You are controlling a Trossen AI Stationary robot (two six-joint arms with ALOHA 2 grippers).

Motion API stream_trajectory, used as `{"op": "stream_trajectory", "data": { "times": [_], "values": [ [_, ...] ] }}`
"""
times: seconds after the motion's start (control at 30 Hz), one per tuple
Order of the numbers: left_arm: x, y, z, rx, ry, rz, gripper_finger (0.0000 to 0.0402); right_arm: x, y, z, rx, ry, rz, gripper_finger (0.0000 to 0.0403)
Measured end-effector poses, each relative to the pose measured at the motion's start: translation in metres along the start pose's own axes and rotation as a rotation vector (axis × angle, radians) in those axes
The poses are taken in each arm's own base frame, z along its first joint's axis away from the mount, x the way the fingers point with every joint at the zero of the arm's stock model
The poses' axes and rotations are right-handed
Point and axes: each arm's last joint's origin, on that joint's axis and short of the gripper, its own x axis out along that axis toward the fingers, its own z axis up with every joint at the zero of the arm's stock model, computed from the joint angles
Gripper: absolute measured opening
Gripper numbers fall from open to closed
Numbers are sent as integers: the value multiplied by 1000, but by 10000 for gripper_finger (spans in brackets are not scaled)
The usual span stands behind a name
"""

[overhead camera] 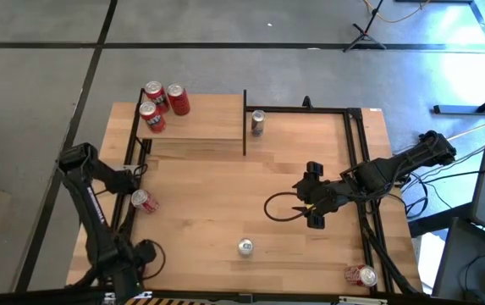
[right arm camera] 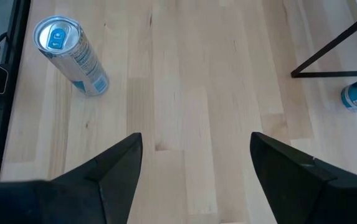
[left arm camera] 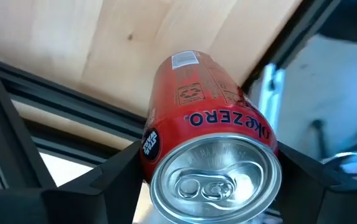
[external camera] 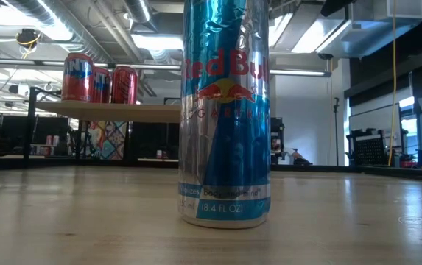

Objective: Place canned beverage on shelf
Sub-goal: Put the red black soda can on the shelf aligned with the other red black soda can

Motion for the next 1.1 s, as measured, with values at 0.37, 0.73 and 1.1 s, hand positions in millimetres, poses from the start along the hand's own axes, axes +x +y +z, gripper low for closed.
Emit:
{"op": "stream_trajectory", "data": {
  "times": [0.37, 0.73, 1.1],
  "values": [
    [-79, -1, 65, -130, -92, -175, 267, 0, 0, 0, -31, 2, -1, 285],
    [-192, 60, 131, -154, -332, -118, 267, 0, -2, -4, -64, 36, -16, 285],
    [-247, 141, 193, -110, -538, -91, 267, 5, -22, -1, 8, 77, -66, 285]
  ]
}}
